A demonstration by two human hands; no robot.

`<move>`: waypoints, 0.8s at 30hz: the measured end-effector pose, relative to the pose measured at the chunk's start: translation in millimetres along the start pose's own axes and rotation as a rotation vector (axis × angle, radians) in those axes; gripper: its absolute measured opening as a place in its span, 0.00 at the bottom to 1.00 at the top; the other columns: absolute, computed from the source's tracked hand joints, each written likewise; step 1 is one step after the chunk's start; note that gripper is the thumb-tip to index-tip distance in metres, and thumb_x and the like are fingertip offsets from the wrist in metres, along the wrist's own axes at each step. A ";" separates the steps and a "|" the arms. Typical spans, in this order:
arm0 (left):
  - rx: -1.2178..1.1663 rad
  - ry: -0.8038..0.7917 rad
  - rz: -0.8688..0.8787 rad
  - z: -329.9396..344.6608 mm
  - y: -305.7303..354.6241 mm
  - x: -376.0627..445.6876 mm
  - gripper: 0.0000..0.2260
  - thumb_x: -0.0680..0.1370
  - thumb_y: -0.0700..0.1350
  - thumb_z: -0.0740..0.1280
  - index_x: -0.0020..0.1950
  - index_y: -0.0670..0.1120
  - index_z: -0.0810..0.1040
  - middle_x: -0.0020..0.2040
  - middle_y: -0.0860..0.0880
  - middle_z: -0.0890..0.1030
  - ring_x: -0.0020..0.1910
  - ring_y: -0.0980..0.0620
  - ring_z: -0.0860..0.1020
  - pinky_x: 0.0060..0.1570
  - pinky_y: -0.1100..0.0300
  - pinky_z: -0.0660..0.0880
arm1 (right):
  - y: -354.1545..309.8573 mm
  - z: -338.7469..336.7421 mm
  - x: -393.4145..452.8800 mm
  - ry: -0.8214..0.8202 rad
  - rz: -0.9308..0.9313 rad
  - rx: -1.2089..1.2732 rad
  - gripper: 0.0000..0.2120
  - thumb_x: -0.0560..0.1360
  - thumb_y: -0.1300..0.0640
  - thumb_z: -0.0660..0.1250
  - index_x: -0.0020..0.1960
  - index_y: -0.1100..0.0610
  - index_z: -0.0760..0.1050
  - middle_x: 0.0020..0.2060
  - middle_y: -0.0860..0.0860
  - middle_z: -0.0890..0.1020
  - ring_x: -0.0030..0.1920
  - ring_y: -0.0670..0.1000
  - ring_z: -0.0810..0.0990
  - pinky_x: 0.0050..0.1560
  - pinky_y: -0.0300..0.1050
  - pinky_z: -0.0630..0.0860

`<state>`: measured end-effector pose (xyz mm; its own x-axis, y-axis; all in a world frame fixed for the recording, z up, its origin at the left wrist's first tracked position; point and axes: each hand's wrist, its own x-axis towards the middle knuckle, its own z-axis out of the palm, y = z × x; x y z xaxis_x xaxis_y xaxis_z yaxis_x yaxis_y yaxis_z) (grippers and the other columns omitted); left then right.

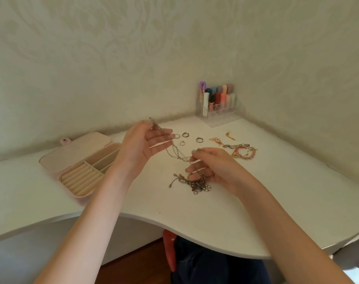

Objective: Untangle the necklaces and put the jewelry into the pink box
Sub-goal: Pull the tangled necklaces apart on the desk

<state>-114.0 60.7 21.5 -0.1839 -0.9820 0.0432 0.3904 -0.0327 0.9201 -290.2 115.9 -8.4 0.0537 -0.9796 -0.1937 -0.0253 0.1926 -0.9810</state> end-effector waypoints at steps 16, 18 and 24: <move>0.676 -0.117 0.326 21.0 36.3 -5.0 0.03 0.76 0.39 0.69 0.43 0.40 0.79 0.33 0.46 0.80 0.30 0.52 0.80 0.31 0.55 0.81 | -37.2 17.0 5.7 0.147 -0.408 -0.072 0.13 0.75 0.46 0.67 0.51 0.55 0.79 0.47 0.48 0.82 0.41 0.46 0.80 0.45 0.44 0.81; 0.734 -0.121 0.339 22.2 29.4 -4.6 0.02 0.74 0.37 0.70 0.42 0.39 0.79 0.32 0.47 0.80 0.30 0.53 0.80 0.31 0.57 0.80 | -45.7 20.0 3.8 0.103 -0.335 0.048 0.17 0.75 0.47 0.67 0.51 0.61 0.79 0.43 0.54 0.83 0.39 0.50 0.82 0.44 0.45 0.81; 0.852 -0.108 0.438 25.8 8.3 -0.2 0.08 0.70 0.36 0.73 0.37 0.46 0.77 0.32 0.48 0.80 0.31 0.56 0.78 0.32 0.61 0.78 | -40.1 20.5 2.1 0.106 -0.263 0.207 0.14 0.77 0.55 0.67 0.51 0.67 0.80 0.43 0.61 0.84 0.44 0.55 0.84 0.46 0.42 0.82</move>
<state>-134.0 65.5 39.2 -0.2765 -0.8509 0.4466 -0.3336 0.5208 0.7858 -268.6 107.3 30.2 -0.0728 -0.9957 0.0576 0.1790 -0.0698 -0.9814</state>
